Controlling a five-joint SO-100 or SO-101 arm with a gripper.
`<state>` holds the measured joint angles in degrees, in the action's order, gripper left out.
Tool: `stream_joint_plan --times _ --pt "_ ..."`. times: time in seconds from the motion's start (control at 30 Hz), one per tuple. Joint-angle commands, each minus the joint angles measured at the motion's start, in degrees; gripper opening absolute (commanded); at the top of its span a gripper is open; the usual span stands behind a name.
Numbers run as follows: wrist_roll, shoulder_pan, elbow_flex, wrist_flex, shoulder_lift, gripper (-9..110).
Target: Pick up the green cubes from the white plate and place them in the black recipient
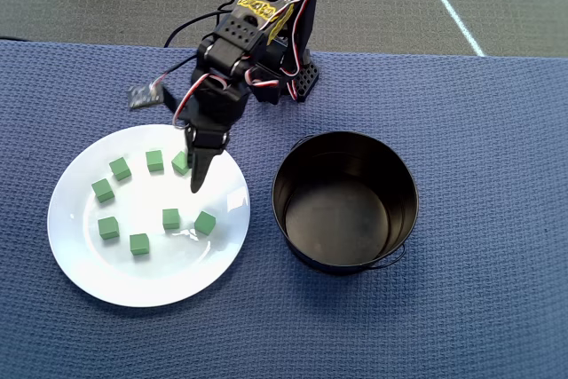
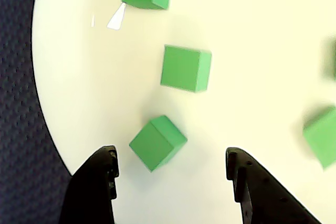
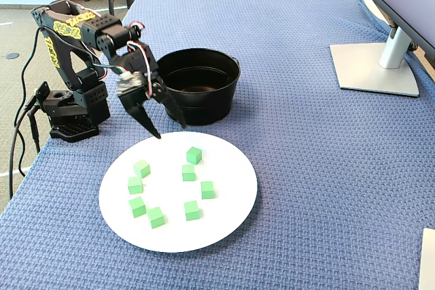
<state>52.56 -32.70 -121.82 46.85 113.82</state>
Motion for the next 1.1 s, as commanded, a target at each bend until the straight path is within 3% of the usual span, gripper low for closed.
stream_joint_plan --times 0.0,0.13,0.33,0.47,0.73,1.07 --pt "10.1 -1.9 1.8 -7.8 -3.6 21" --pt "0.9 -1.1 3.3 -7.1 -8.1 20" --pt "-14.3 -3.1 17.6 3.5 -18.5 19" --pt "-19.0 -4.7 23.0 4.3 -24.2 18" --pt "-20.3 -3.9 39.5 14.7 -39.2 18" --pt "-16.9 1.1 38.2 9.1 -43.2 18"
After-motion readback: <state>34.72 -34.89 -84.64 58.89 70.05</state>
